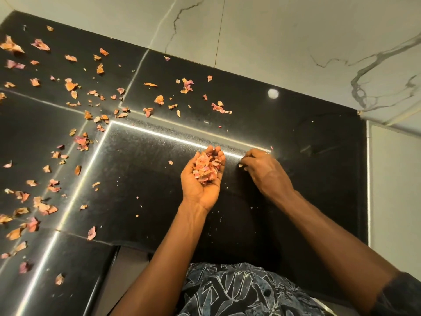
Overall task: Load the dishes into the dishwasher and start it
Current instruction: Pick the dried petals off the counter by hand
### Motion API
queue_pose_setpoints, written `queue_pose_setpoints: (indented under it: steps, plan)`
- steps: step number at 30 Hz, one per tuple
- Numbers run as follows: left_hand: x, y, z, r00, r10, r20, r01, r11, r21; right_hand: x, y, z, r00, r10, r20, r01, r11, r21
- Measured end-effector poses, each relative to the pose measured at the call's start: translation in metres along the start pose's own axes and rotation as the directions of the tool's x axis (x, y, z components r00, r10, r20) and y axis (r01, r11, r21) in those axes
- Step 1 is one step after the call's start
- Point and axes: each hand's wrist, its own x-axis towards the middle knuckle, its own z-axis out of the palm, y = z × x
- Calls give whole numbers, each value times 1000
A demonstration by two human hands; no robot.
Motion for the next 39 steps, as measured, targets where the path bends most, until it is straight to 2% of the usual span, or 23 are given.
queue_pose_setpoints:
  steps: [3,5,7,8,9,11,12,13,14,15,18,22,24,30,34,37,39]
  plan:
    - [0,-1,-1,1000,3,-8,-3,1000,10,-2,-10,6,1000,11,6,-10,998,-60]
    - [1,-3,-1,1000,4,-15,-4,1000,11,1,-10,5,999,34,6,-34,999,-38]
    - [2,-3,0,1000,3,-19,-3,1000,21,8,-7,1,988,150,-35,-148,988,52]
    - [3,-4,1,1000,3,-17,-2,1000,23,13,-5,-5,960,271,-65,-260,956,134]
    - [3,-4,2,1000,2,-16,-2,1000,21,18,-2,-11,907,414,-72,-386,889,245]
    - [4,-5,2,1000,3,-18,-2,1000,15,23,-3,-27,771,637,26,-563,661,496]
    - [4,-5,2,1000,3,-19,-3,1000,15,21,-9,-35,737,671,89,-574,550,607]
    - [6,-6,3,1000,4,-22,-4,1000,20,18,-19,-43,737,664,125,-547,478,687]
    - [7,-7,3,1000,7,-29,-6,1000,24,13,-31,-51,762,632,143,-513,454,728]
    - [8,-8,4,999,10,-36,-9,1000,29,8,-45,-58,799,584,145,-479,471,741]
    - [12,-13,6,999,-11,-36,12,1000,25,-10,-85,-64,894,436,106,-388,634,668]
    - [13,-20,10,997,-80,-14,80,997,-23,-21,-112,-61,972,235,5,-203,828,523]
    - [13,-21,11,997,-78,10,78,996,-53,-23,-116,-63,984,171,-44,-131,875,466]
    - [14,-13,5,997,-55,47,59,995,-77,-20,-113,-70,983,157,-96,-85,850,521]
    - [12,-5,4,999,2,32,0,999,-48,23,-89,-76,962,268,-62,-163,736,657]
    - [9,2,2,999,20,35,-17,996,-83,87,-54,-64,935,351,-52,-274,808,522]
    - [7,5,1,999,33,15,-31,997,-72,128,-34,-52,933,358,42,-350,872,342]
